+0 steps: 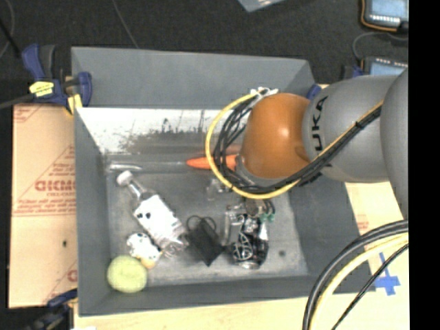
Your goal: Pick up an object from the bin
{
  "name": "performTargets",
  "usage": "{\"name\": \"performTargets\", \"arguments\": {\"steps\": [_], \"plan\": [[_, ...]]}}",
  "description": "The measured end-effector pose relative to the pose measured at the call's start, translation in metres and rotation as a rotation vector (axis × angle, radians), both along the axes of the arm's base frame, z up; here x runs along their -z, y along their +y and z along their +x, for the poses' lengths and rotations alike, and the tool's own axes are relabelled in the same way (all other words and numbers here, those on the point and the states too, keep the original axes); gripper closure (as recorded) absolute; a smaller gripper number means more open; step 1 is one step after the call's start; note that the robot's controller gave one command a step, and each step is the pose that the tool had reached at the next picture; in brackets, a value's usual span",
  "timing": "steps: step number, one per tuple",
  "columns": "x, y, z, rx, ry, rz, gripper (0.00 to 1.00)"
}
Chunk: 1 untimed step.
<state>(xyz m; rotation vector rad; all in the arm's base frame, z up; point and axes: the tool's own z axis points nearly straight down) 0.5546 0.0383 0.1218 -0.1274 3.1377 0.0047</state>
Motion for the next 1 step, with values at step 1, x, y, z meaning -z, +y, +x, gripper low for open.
{"name": "performTargets", "arguments": {"steps": [1], "plan": [[0.0155, 0.0168, -0.0007, -0.007, -0.005, -0.001, 0.00]]}}
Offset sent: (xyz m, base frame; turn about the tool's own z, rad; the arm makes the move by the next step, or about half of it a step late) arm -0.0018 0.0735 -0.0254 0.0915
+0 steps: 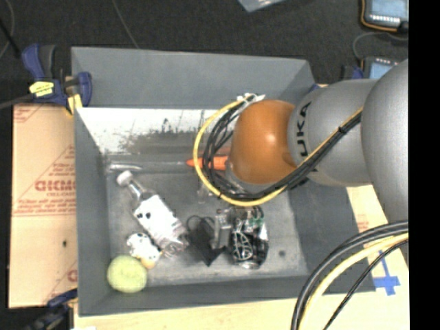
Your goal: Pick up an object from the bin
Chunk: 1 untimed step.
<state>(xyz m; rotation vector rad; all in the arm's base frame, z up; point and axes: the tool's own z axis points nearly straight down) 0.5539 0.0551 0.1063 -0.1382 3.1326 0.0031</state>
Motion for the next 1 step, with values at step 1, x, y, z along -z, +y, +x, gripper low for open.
{"name": "performTargets", "arguments": {"steps": [1], "plan": [[0.0082, 0.0405, -0.0004, 0.080, 0.002, 0.001, 0.00]]}}
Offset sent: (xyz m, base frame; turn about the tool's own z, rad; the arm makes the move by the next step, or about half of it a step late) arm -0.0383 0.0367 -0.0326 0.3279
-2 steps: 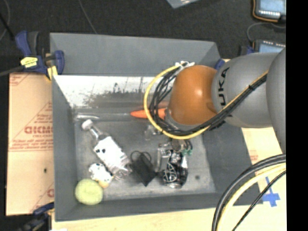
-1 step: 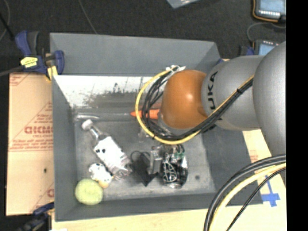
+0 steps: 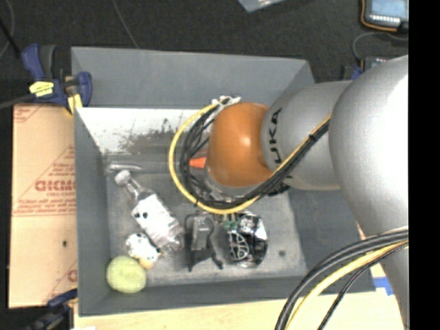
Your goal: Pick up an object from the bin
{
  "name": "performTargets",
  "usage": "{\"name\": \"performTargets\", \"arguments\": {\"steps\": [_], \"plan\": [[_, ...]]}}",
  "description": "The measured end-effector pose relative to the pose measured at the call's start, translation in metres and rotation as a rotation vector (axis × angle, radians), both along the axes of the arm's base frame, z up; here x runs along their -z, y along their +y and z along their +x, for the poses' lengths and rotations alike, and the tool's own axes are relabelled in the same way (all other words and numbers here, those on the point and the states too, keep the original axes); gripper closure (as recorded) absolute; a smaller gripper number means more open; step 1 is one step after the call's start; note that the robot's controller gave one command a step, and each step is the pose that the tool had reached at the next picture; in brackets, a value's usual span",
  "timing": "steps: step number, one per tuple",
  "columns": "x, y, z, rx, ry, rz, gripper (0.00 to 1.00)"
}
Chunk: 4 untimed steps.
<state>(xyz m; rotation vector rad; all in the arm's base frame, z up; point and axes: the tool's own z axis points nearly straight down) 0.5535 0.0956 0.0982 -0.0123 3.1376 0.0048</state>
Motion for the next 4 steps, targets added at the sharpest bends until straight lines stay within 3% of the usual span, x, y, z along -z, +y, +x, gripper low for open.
{"name": "performTargets", "arguments": {"steps": [1, 2, 3, 4], "plan": [[0.024, -0.004, -0.037, 0.247, -0.002, 0.001, 1.00], [0.024, -0.004, -0.037, 0.248, -0.003, 0.001, 1.00], [-0.002, -0.002, -0.036, 0.262, -0.001, 0.001, 1.00], [0.019, 0.003, -0.028, 0.262, -0.002, 0.001, 1.00]]}}
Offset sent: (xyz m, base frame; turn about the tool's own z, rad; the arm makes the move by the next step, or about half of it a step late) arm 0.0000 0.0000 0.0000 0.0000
